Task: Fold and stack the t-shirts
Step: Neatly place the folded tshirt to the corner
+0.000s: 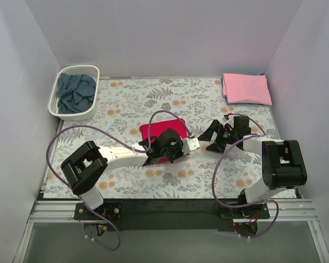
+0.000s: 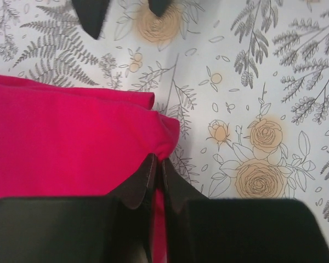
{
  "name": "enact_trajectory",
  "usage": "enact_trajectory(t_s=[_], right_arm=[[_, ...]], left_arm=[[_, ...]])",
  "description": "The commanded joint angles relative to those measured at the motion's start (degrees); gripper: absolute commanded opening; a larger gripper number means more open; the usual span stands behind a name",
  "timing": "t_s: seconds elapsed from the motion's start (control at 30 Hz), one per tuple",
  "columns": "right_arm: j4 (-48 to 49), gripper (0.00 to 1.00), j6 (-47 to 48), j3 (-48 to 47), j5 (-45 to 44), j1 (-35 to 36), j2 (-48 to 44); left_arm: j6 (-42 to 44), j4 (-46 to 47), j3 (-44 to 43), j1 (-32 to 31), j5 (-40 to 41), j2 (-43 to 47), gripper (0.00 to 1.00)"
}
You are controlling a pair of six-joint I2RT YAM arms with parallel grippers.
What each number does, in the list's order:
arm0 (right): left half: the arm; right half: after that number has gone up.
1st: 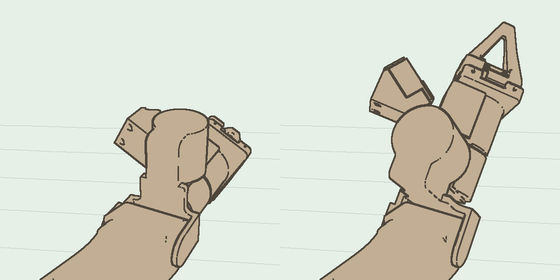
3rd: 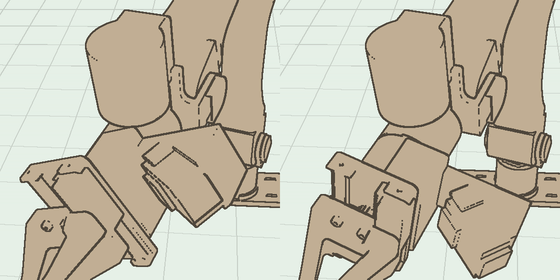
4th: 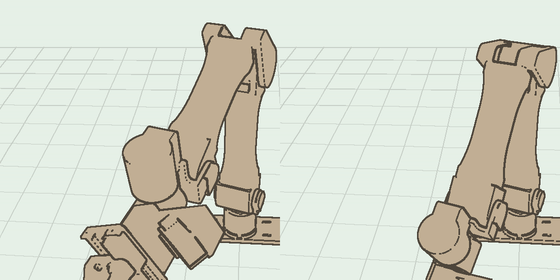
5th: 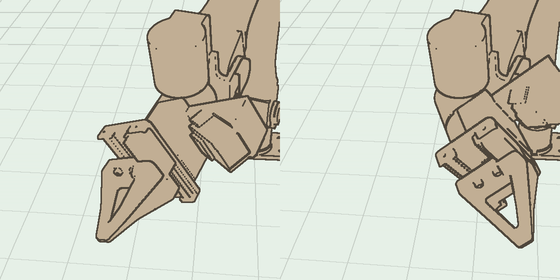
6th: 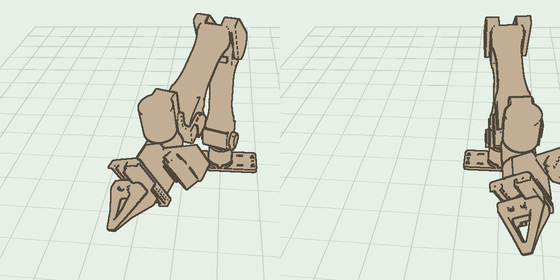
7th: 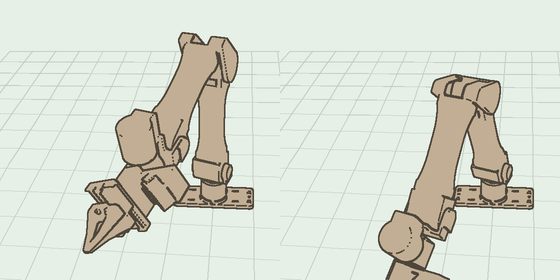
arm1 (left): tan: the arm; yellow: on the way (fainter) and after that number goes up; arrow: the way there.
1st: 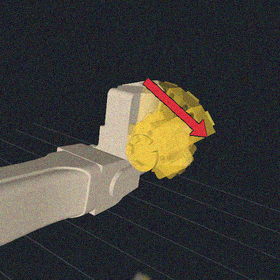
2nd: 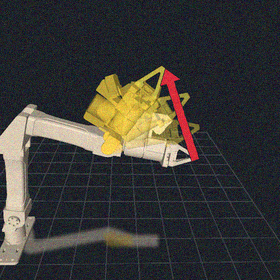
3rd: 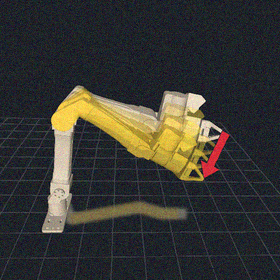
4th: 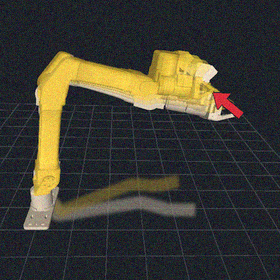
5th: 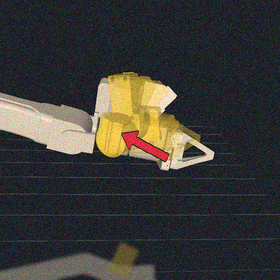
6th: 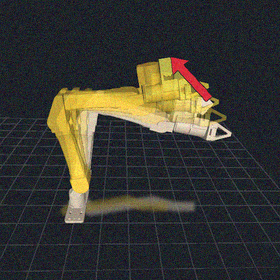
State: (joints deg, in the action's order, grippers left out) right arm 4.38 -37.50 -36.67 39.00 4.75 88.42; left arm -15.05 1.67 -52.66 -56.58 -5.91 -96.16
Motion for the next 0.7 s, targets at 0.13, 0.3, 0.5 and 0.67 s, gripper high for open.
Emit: enact_trajectory(t_s=[0.13,0.3,0.5,0.67], right_arm=[[15.4,0.98,-9.8,1.1,3.4,2.9,2.2],[24.1,0.98,-16.9,5.9,-1.5,8.4,0.3],[27.0,0.98,-22.4,7.4,-7.1,11.1,2.6],[33.5,0.90,-27.0,5.3,-9.4,13.8,6.0]], left_arm=[[-9.0,-1.3,-1.4,5.2,-10.6,5.5,0.00],[-11.2,-1.1,-3.1,6.3,-11.3,4.6,0.00],[-13.1,-0.4,-3.8,6.8,-12.5,4.8,0.00],[-14.1,-0.3,-4.3,6.9,-12.9,4.1,0.00]])
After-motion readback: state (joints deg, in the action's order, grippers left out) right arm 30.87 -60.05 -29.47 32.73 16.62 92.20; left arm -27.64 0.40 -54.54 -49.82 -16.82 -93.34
